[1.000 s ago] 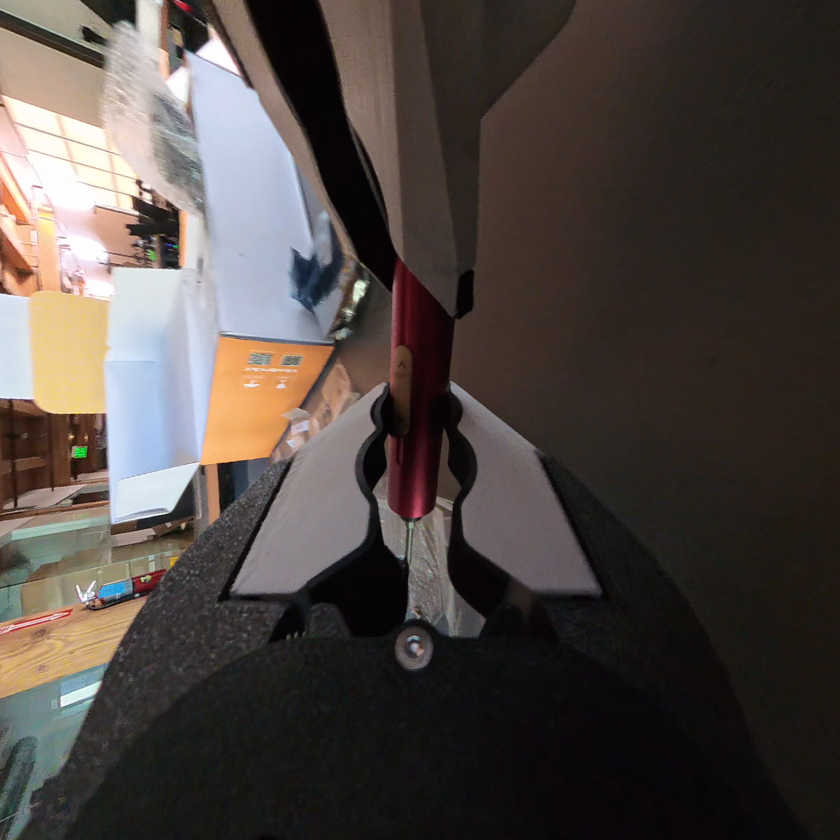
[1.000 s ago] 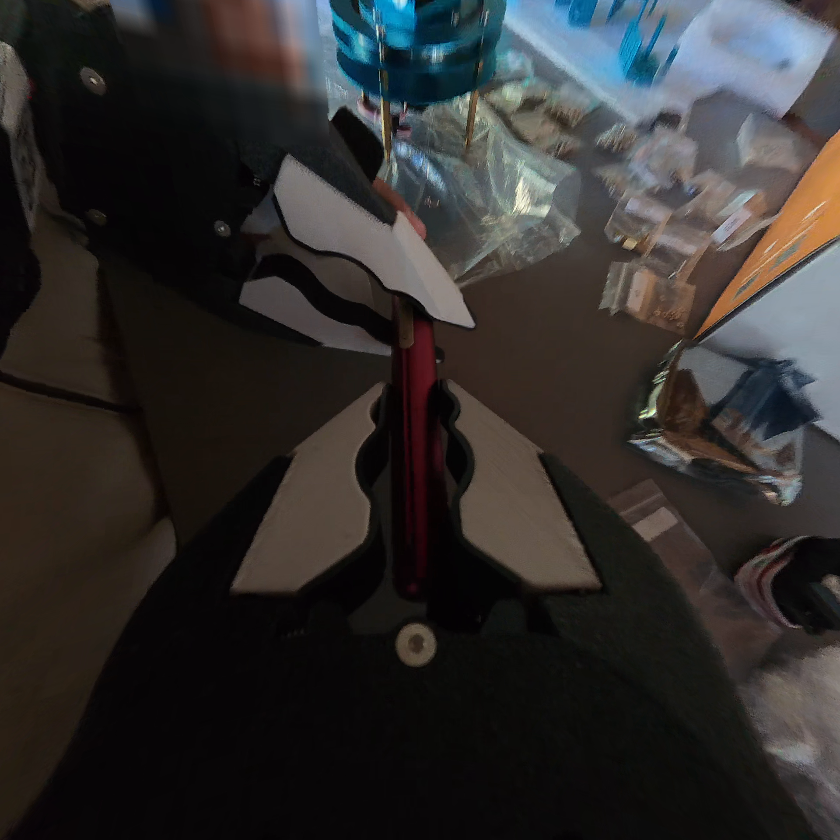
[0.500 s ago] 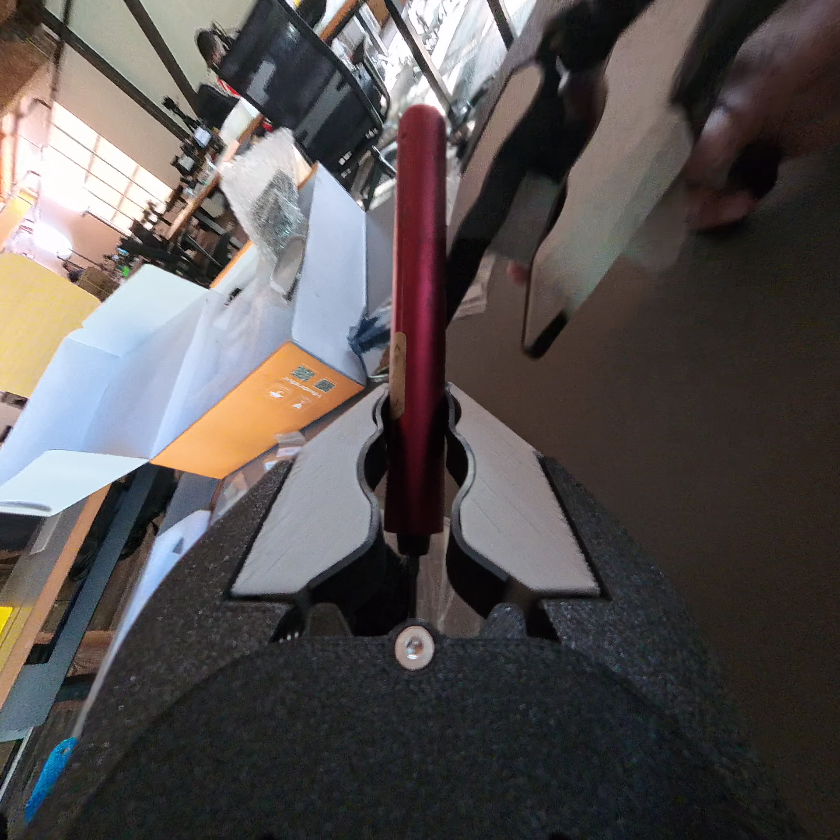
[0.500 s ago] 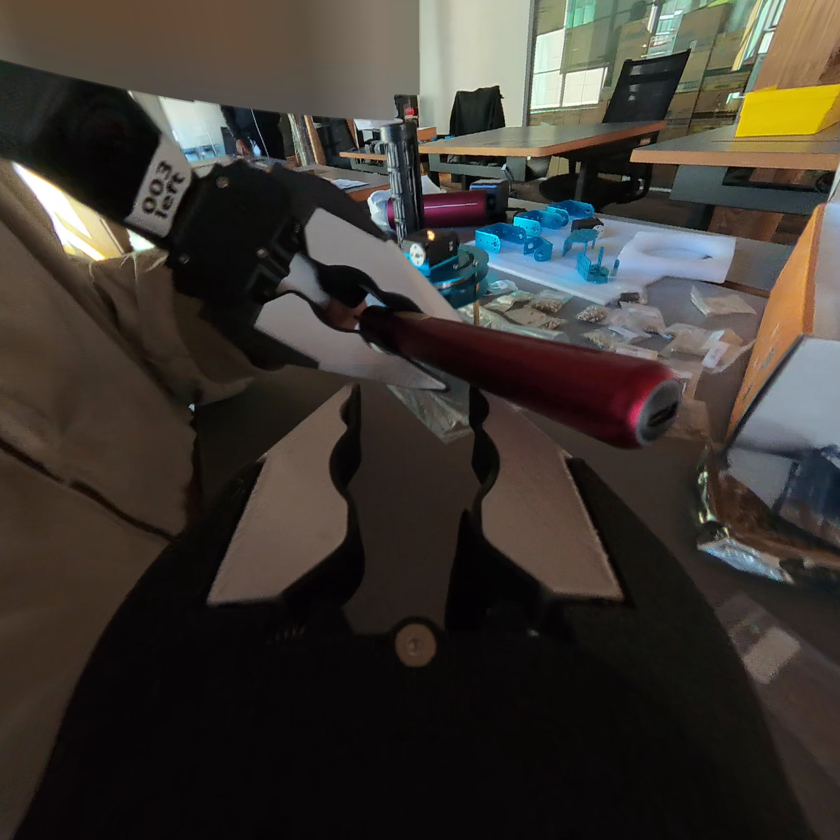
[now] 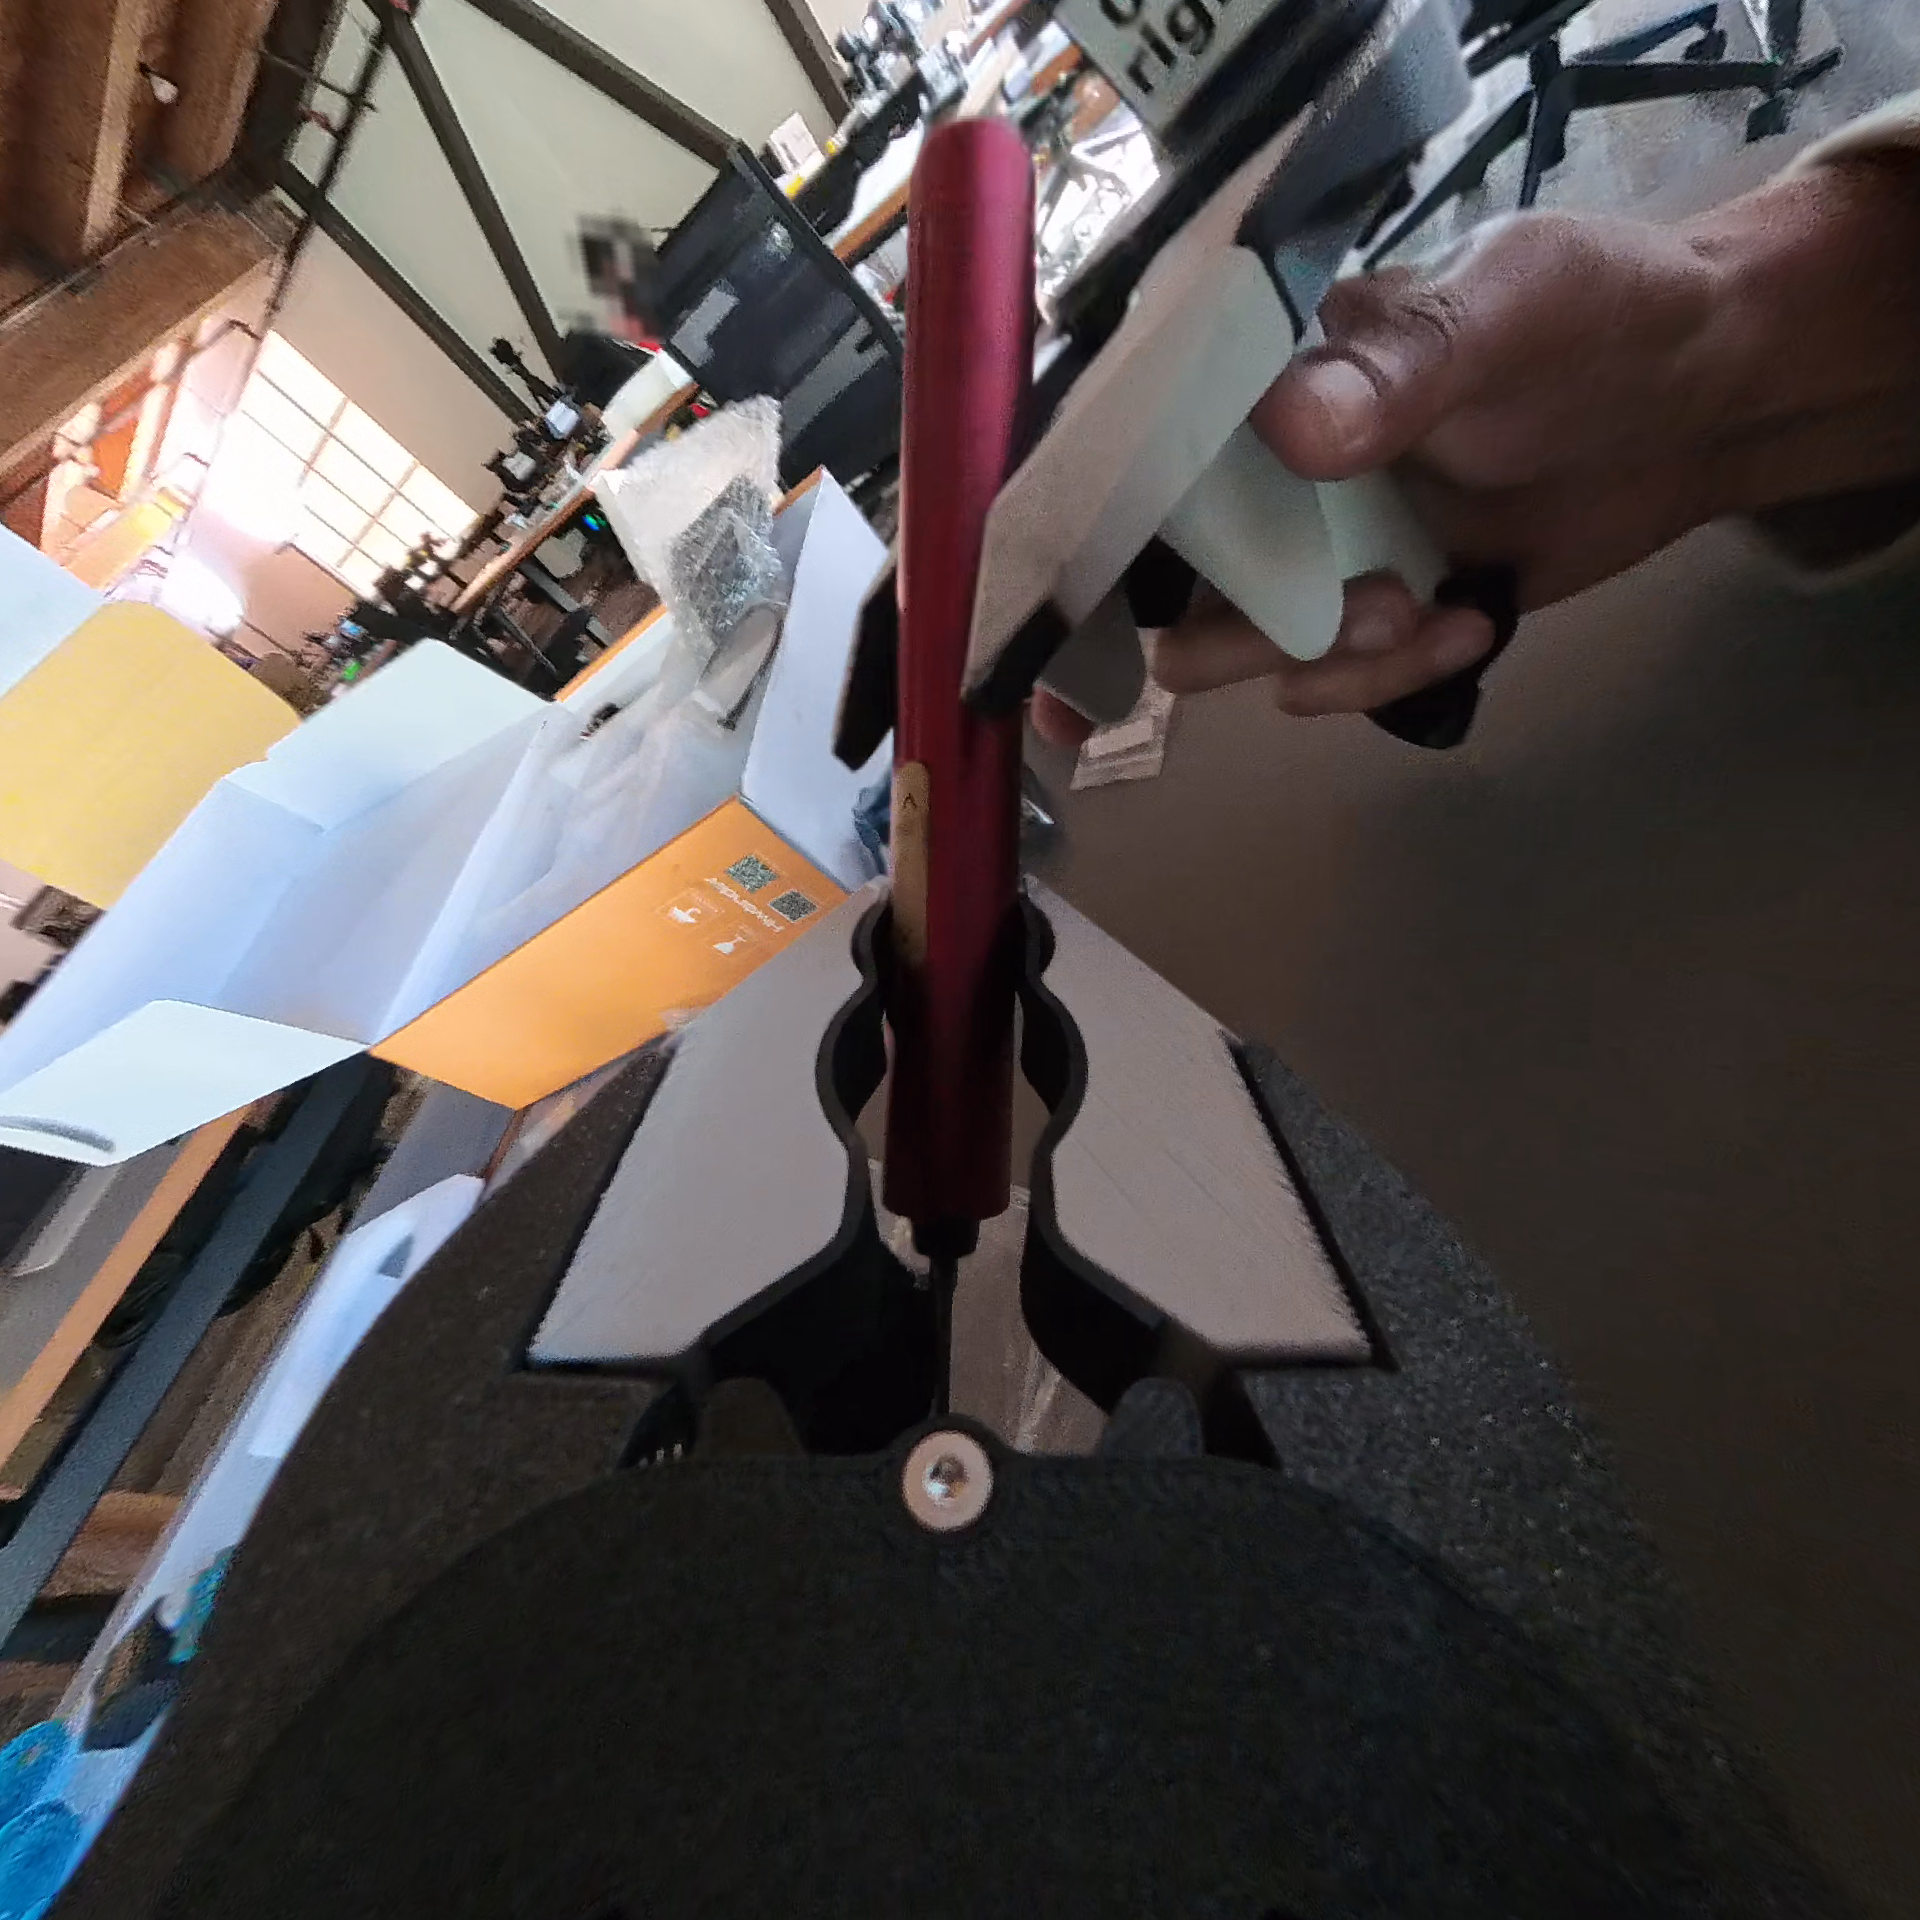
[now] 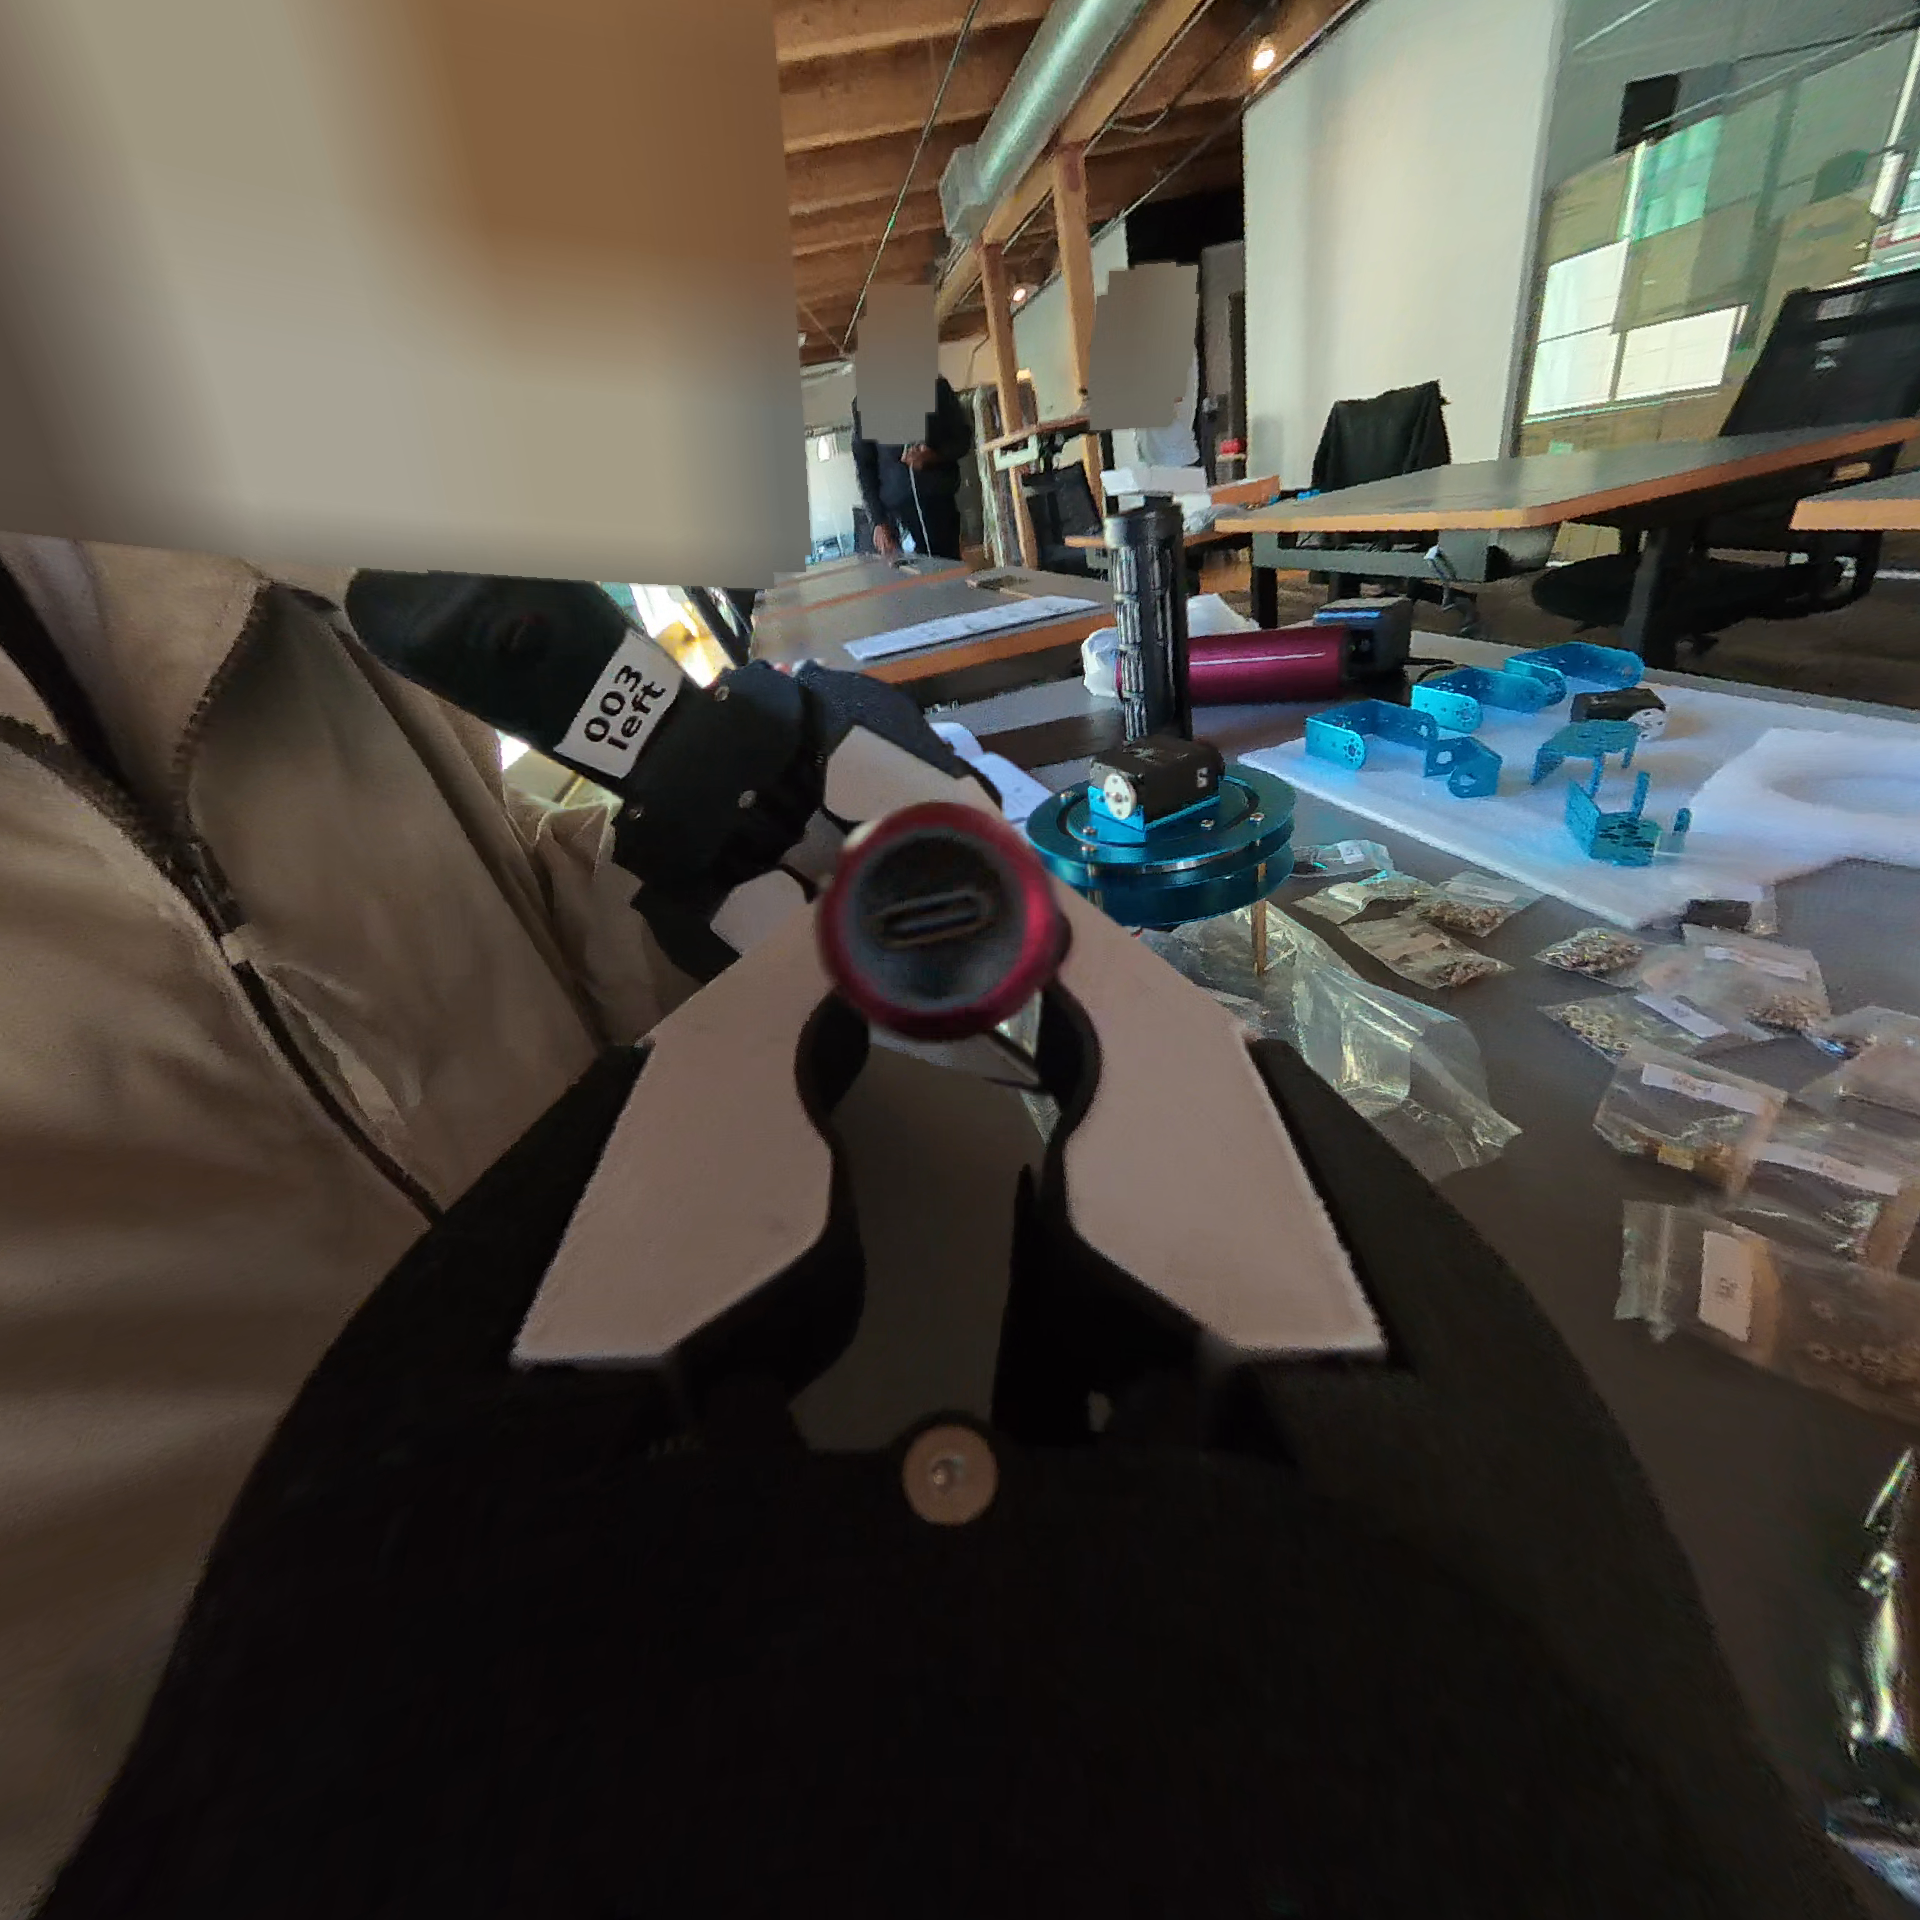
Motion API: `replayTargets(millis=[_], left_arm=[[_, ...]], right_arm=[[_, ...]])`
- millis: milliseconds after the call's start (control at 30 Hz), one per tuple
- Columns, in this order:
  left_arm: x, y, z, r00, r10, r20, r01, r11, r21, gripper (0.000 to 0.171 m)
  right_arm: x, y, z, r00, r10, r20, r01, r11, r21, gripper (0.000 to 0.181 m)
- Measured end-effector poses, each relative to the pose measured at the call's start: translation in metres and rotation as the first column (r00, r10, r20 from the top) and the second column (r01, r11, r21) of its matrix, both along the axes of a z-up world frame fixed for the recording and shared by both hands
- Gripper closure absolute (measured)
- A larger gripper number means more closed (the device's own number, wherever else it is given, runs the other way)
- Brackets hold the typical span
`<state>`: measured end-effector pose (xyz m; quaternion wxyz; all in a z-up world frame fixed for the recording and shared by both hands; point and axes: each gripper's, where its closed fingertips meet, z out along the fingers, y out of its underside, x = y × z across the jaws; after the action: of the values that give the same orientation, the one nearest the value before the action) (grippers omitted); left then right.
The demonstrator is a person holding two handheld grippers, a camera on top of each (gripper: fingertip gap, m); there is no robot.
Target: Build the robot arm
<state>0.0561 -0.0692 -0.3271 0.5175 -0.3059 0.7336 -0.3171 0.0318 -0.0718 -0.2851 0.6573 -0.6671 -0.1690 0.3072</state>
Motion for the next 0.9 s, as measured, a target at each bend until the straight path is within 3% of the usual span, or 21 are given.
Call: replayTargets(millis=[167,300,500,800,900], left_arm=[[-0.001,0.002,-0.004,1.0,-0.019,-0.014,0.018,1.0,-0.025,0.152],[-0.004,0.022,-0.018,0.998,0.053,-0.044,-0.052,0.998,0.026,0.15],[-0.006,0.02,-0.03,0.996,0.0,-0.093,-0.003,0.999,-0.036,0.152],[-0.01,0.017,-0.033,0.994,-0.015,-0.104,0.012,1.0,-0.022,0.153],[-0.015,0.025,-0.038,0.989,0.029,-0.142,-0.032,0.999,-0.021,0.152]], right_arm=[[0.0,0.008,-0.008,1.0,0.006,0.011,-0.005,0.998,-0.063,0.162],[0.005,0.009,-0.006,0.999,-0.005,-0.036,0.003,0.998,-0.067,0.163],[-0.009,0.016,-0.025,0.994,0.019,0.109,-0.006,0.994,-0.111,0.153],[-0.022,0.022,-0.038,0.979,0.036,0.203,-0.007,0.99,-0.143,0.16],[-0.025,0.026,-0.041,0.964,0.012,0.266,0.023,0.991,-0.129,0.161]])
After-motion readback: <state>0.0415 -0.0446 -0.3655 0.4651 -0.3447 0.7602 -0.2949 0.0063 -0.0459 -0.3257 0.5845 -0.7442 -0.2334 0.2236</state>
